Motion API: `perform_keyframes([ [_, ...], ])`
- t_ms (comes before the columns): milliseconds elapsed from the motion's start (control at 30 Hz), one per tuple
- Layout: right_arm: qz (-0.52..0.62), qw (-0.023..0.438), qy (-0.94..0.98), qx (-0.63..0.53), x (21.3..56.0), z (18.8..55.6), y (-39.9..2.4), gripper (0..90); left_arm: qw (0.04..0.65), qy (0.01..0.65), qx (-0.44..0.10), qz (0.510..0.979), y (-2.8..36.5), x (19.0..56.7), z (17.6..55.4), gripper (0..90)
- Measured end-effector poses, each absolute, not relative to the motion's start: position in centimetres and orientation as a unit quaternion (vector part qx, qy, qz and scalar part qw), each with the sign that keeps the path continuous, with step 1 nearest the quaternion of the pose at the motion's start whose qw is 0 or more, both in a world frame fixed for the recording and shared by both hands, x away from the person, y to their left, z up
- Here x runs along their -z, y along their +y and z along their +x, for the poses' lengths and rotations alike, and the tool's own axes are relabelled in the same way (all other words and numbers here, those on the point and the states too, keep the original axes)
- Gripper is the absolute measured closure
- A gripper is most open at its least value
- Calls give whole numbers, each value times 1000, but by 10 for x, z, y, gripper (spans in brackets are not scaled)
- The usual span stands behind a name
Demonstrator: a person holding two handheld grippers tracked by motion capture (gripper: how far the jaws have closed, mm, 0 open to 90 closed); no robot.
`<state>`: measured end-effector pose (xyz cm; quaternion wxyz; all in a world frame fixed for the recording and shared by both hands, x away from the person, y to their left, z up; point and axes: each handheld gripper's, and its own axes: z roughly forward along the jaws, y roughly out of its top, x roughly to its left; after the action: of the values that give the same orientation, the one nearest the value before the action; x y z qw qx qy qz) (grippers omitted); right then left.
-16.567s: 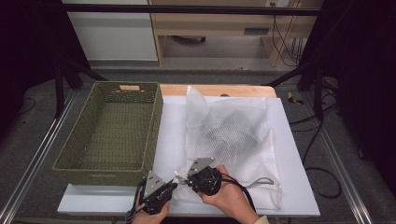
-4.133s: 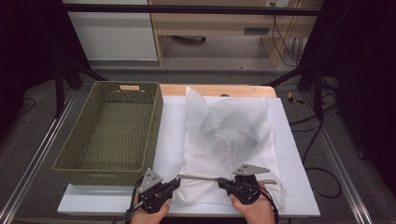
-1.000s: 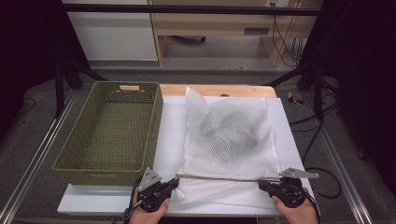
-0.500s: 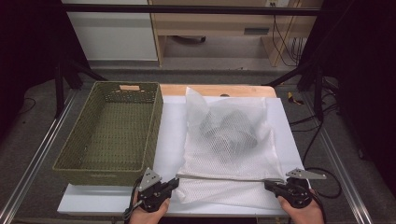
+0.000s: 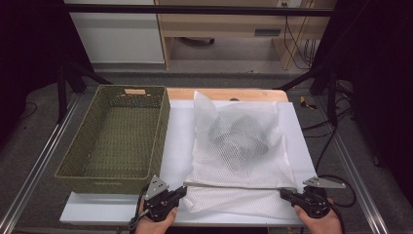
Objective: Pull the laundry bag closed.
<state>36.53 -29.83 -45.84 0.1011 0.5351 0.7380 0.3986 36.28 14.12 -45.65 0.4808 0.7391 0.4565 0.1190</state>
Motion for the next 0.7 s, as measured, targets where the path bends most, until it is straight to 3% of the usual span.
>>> perform_keyframes([
  [700,547,108,729,-397,456,361,-310,869,479,457,-120,740,142,457,363,892],
])
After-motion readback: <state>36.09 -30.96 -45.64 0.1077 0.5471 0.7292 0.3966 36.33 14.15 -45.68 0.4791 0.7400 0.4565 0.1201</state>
